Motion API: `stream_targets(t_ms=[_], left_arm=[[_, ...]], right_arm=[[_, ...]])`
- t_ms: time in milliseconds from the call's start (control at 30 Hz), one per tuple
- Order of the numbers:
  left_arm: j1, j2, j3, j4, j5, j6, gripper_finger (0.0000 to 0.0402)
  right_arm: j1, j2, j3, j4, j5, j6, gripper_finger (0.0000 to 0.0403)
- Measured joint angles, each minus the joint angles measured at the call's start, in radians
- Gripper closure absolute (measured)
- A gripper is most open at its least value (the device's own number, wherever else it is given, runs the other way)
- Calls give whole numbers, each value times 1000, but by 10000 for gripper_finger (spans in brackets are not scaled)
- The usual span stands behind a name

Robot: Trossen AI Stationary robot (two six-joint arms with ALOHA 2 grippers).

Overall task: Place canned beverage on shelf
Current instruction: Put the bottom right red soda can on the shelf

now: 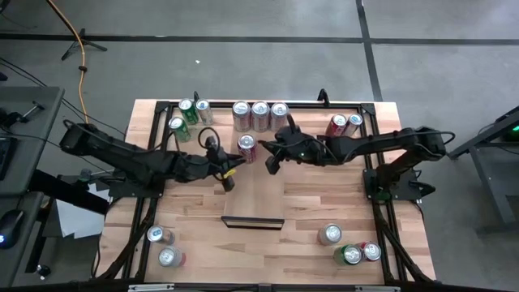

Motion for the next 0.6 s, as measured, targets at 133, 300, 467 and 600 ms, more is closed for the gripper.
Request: stream_targets(t_ms=[133,300,467,600], left_arm=[[32,0,0,0,48,17,402],[59,0,0,-6,73,46,401],[80,0,0,-15,73,51,401],[93,0,0,-19,70,69,402]], right_arm=[[-26,13,1,57,-29,0,403],[-48,41,0,108,-101,5,403],[-46,49,1,103,-98,2,403],[-46,49,1,95,-106,3,403]])
